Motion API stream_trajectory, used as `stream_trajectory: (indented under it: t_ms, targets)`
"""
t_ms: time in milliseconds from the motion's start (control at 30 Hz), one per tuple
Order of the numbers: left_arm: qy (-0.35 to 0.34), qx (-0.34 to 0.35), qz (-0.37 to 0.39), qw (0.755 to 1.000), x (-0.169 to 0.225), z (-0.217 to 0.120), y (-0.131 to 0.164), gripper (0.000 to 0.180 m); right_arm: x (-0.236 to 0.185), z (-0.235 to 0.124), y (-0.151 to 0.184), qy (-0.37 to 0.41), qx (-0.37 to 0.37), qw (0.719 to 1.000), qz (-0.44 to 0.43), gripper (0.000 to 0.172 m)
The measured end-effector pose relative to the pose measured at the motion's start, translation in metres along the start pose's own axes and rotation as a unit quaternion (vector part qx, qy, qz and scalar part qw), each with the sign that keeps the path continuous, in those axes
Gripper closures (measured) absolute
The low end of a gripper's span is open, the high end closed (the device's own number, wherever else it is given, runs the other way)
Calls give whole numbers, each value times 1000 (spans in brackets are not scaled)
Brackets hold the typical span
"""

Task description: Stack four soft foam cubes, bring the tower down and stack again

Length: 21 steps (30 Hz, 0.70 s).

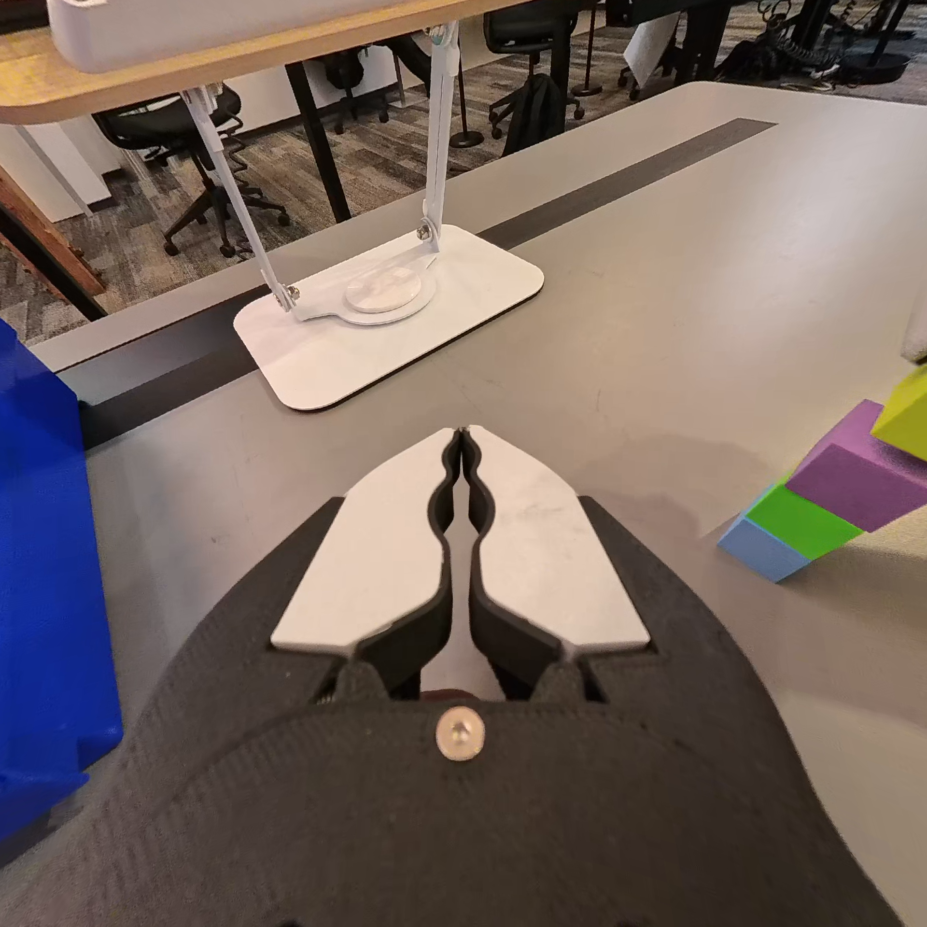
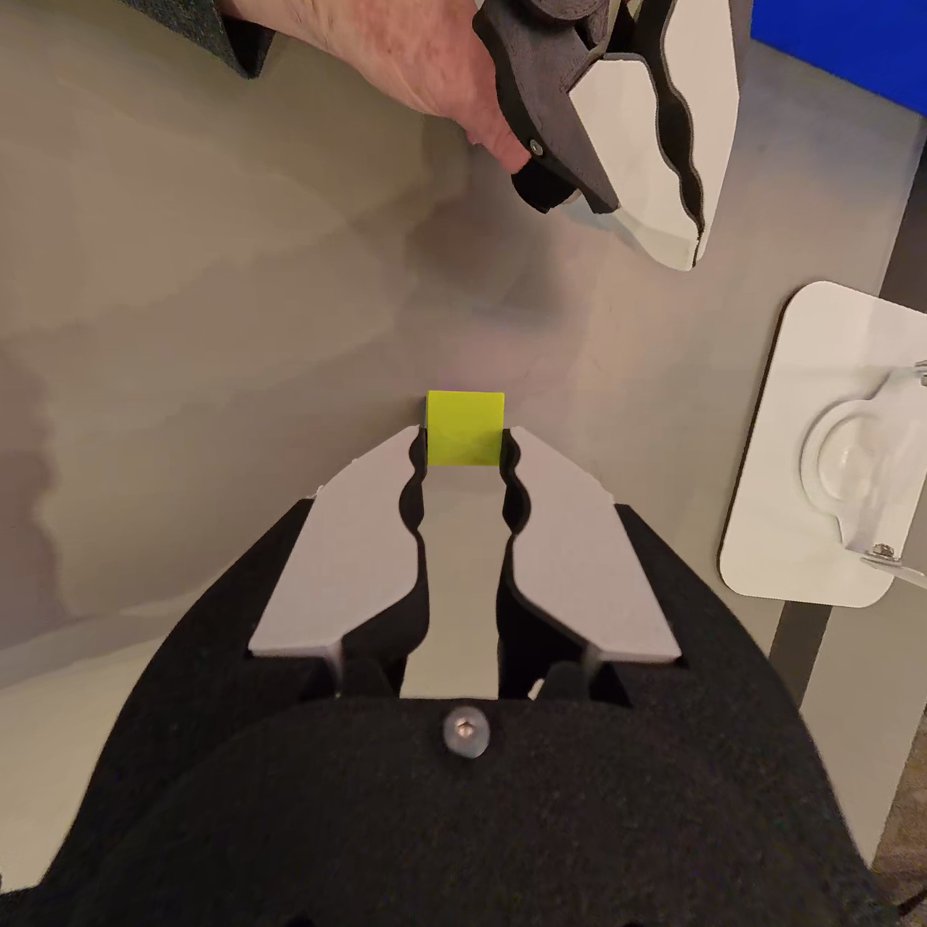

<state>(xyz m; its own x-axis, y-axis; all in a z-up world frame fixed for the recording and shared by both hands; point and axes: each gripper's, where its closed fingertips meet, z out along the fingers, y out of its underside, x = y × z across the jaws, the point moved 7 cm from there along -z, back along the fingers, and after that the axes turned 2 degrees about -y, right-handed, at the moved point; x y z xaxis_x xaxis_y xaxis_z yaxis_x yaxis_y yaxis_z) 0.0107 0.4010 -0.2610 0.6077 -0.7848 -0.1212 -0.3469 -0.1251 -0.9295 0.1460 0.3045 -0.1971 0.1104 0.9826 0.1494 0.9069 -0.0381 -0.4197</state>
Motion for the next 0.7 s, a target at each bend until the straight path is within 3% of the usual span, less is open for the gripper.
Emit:
stream_trajectory:
  t_ms: [700]
  targets:
    - [0, -3, 3, 1000, 1, 1, 0, 180, 3, 7, 2, -7, 2, 1000, 12, 144]
